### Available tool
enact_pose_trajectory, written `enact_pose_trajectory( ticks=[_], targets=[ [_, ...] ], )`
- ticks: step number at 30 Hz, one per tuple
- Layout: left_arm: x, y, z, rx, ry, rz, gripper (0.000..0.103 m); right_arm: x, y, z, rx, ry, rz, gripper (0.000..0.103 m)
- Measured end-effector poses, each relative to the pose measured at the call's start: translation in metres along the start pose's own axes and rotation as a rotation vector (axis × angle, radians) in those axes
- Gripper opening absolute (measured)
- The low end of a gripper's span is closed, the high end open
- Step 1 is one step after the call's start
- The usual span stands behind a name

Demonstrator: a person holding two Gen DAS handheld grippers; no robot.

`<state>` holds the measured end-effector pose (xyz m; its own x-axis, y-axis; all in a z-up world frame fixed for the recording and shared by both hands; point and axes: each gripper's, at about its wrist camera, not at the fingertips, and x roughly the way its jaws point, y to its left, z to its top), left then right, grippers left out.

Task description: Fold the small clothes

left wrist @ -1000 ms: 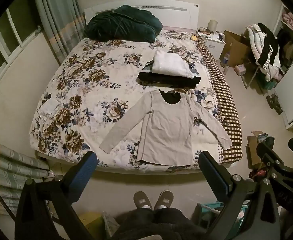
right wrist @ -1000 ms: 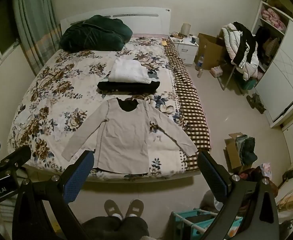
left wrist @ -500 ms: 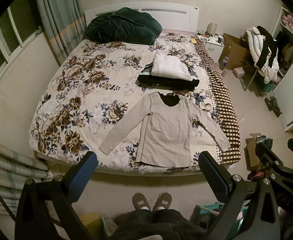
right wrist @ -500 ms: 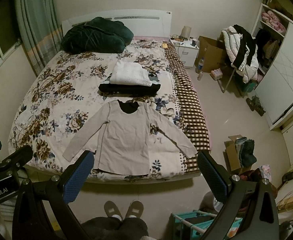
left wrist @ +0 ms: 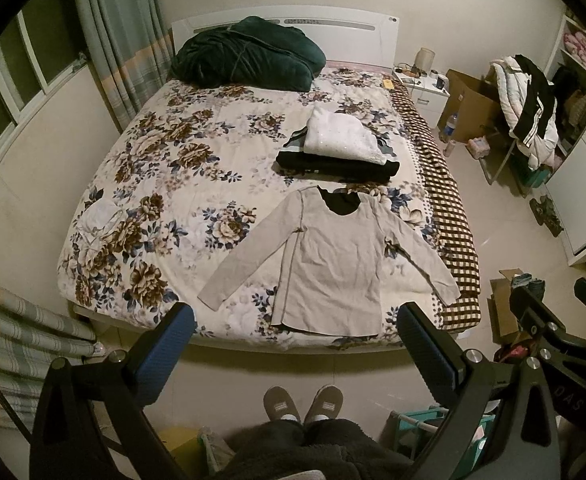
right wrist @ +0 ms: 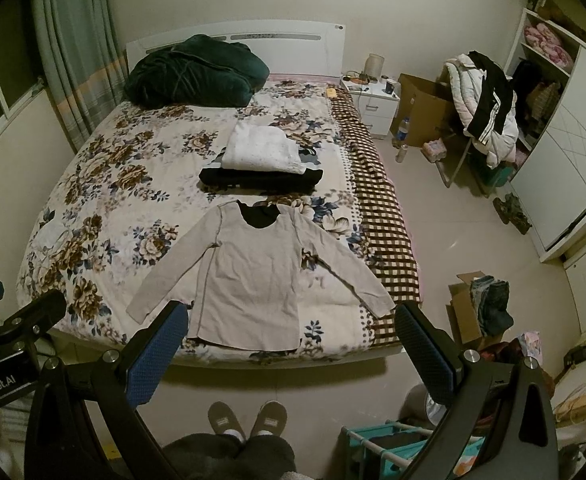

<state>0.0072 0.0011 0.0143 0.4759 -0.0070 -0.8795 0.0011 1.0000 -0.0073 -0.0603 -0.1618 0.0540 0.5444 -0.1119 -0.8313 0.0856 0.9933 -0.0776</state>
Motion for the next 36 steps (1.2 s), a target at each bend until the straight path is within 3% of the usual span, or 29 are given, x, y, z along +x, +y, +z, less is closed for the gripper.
enact_pose_trajectory(
  ticks=[36],
  targets=[
    [-0.008,0.003,0.008,-0.003,-0.01,0.002,0.103,0.002,0.001,-0.001,0.004,-0.002,-0.001,0.103]
  ],
)
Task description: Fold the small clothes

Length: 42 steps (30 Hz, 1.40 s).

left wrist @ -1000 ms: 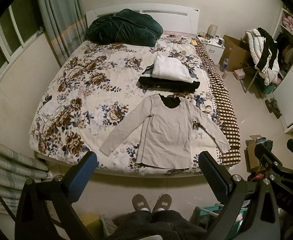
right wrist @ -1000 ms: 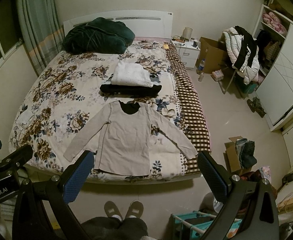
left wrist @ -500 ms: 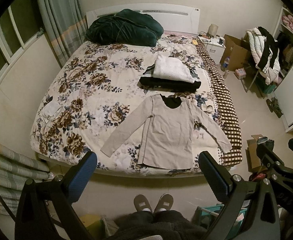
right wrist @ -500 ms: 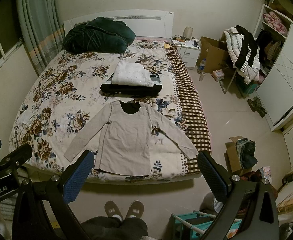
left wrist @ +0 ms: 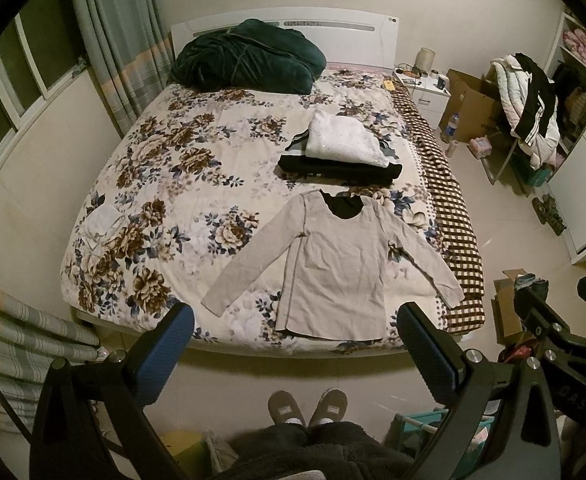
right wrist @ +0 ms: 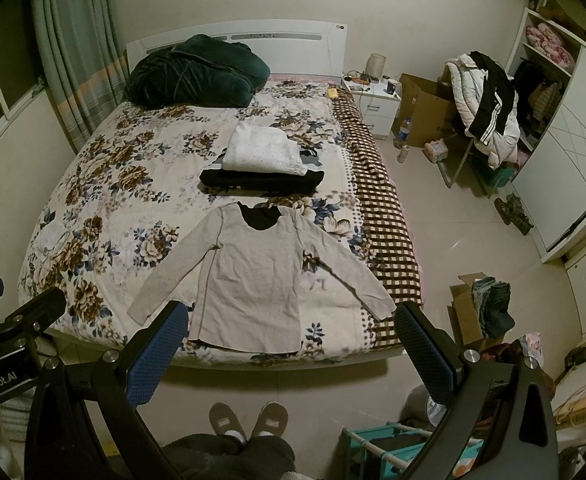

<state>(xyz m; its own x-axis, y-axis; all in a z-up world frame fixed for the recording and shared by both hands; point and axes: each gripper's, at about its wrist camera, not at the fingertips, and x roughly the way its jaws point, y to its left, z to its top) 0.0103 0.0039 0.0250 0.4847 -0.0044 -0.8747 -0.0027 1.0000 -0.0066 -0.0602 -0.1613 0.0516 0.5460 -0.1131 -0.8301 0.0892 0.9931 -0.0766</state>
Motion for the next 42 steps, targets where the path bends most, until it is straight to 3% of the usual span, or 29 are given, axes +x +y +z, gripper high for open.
enact_pose_trajectory(
  ticks=[10,14,20,24,26,32,36,42],
  targets=[
    [-0.001,0.0,0.001,0.0,-0.002,0.001,0.103,0.001,0.0,-0.001,0.002,0.002,0.002,0.103],
    [0.002,0.012,0.025,0.008,-0.024,0.021,0.103,-0.001,0.001,0.003,0.022,0.012,0.011,0.103],
    [0.054,0.02,0.057,0.028,-0.084,0.063,0.103,0.037,-0.017,0.01,0.129,0.04,0.025,0.103],
    [0.119,0.004,0.063,0.036,-0.064,0.071,0.103,0.11,-0.047,0.01,0.24,0.058,-0.019,0.103],
    [0.151,-0.011,0.068,0.042,-0.018,0.079,0.103,0.15,-0.067,0.008,0.301,0.087,-0.038,0.103],
    [0.251,-0.06,0.088,0.075,0.058,0.148,0.103,0.294,-0.159,-0.015,0.549,0.214,-0.041,0.103],
    [0.32,-0.096,0.095,0.076,0.124,0.159,0.103,0.398,-0.229,-0.056,0.724,0.295,-0.042,0.103],
    [0.428,-0.153,0.085,0.13,0.209,0.177,0.103,0.518,-0.315,-0.138,1.027,0.355,-0.079,0.103]
  ],
)
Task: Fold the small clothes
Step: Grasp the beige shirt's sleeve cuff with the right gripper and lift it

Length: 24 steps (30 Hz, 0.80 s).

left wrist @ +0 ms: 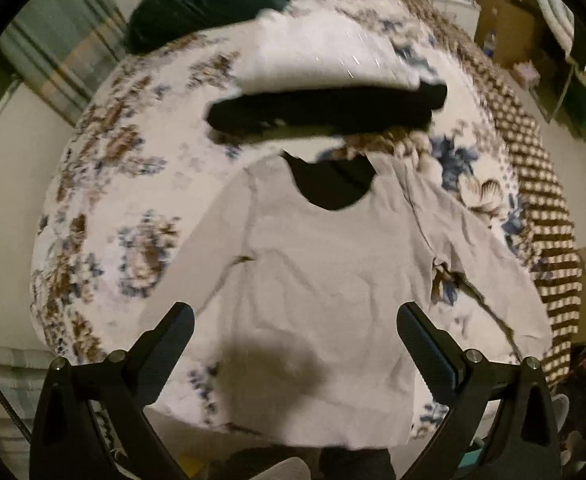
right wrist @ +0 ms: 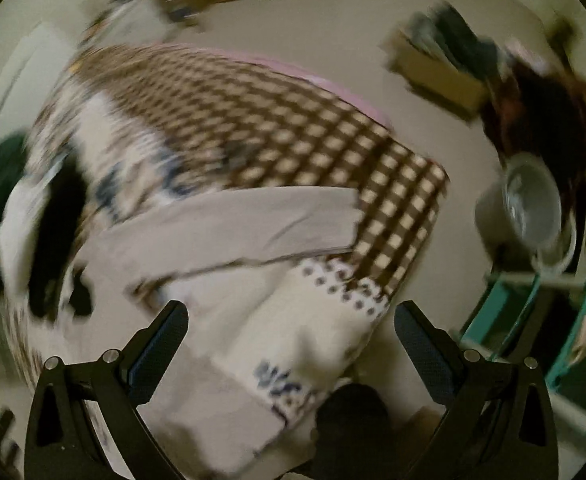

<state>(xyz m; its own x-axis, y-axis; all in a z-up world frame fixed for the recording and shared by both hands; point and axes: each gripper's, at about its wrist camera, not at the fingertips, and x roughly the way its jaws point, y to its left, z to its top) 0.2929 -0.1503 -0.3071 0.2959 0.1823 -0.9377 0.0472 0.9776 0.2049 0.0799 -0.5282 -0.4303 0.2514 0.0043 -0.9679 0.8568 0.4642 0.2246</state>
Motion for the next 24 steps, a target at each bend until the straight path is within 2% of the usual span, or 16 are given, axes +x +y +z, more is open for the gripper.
enact_pose_trajectory(
  ticks=[3,7,9,11,13,15,17,18,19,20,24],
  targets=[
    [0.048,-0.03,0.001,0.026,0.043,0.027,0.103,0.054,-0.043,0.018,0.151,0.021,0.011,0.103],
    [0.112,-0.063,-0.005,0.067,0.122,0.06,0.103,0.114,-0.085,0.026,0.346,0.032,0.073,0.103],
    [0.133,-0.072,-0.007,0.082,0.151,0.066,0.103,0.139,-0.097,0.027,0.421,0.042,0.099,0.095],
    [0.15,-0.081,-0.01,0.097,0.178,0.072,0.103,0.161,-0.105,0.026,0.487,0.057,0.121,0.081],
    [0.16,-0.089,-0.008,0.105,0.187,0.069,0.103,0.18,-0.106,0.025,0.524,0.059,0.144,0.074],
    [0.166,-0.093,-0.007,0.109,0.191,0.066,0.103,0.196,-0.104,0.025,0.55,0.057,0.155,0.073],
    [0.168,-0.096,-0.004,0.108,0.188,0.063,0.103,0.201,-0.099,0.025,0.571,0.024,0.151,0.069],
    [0.168,-0.096,-0.003,0.106,0.183,0.062,0.103,0.202,-0.097,0.025,0.586,-0.001,0.155,0.06],
    [0.167,-0.095,-0.001,0.102,0.176,0.057,0.103,0.202,-0.095,0.026,0.591,-0.019,0.155,0.025],
    [0.168,-0.097,0.001,0.099,0.172,0.055,0.103,0.204,-0.091,0.027,0.584,-0.019,0.15,0.006],
    [0.165,-0.089,0.008,0.073,0.162,0.038,0.103,0.193,-0.073,0.037,0.546,-0.071,0.12,0.003]
  ],
)
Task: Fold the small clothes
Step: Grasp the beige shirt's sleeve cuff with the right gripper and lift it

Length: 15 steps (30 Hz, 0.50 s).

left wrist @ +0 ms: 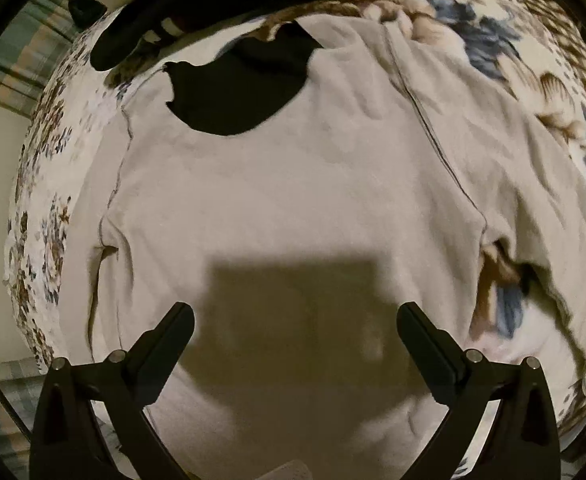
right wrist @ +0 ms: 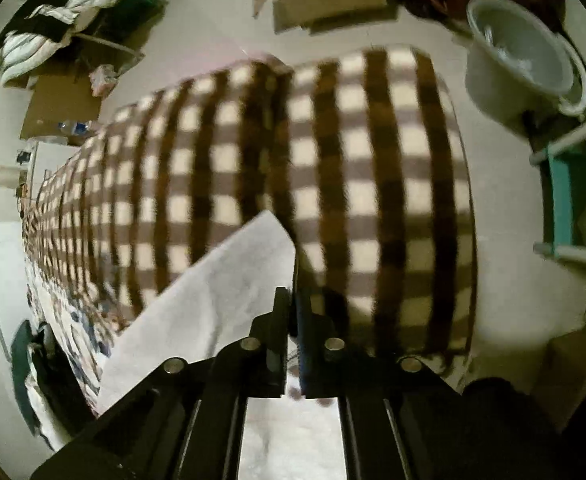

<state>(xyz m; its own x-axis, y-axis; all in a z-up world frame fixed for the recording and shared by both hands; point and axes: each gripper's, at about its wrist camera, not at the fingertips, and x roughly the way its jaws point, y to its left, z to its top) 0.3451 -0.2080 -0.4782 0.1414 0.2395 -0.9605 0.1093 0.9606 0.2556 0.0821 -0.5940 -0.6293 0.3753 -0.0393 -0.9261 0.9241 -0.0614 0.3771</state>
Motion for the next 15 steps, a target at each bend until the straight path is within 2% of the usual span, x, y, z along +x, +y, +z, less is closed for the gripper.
enact_pose_trajectory(
  ticks=[8,12,15],
  targets=[
    [-0.004,0.042,0.001,-0.078,-0.015,-0.054,0.103,-0.061,0.069,-0.008,-0.168,-0.119,0.03,0.003],
    [-0.003,0.08,0.0,-0.153,-0.017,-0.08,0.103,-0.09,0.143,-0.037,-0.344,-0.146,0.096,0.003],
    [-0.002,0.111,-0.004,-0.204,-0.026,-0.091,0.103,-0.096,0.214,-0.086,-0.501,-0.099,0.197,0.003]
  ],
)
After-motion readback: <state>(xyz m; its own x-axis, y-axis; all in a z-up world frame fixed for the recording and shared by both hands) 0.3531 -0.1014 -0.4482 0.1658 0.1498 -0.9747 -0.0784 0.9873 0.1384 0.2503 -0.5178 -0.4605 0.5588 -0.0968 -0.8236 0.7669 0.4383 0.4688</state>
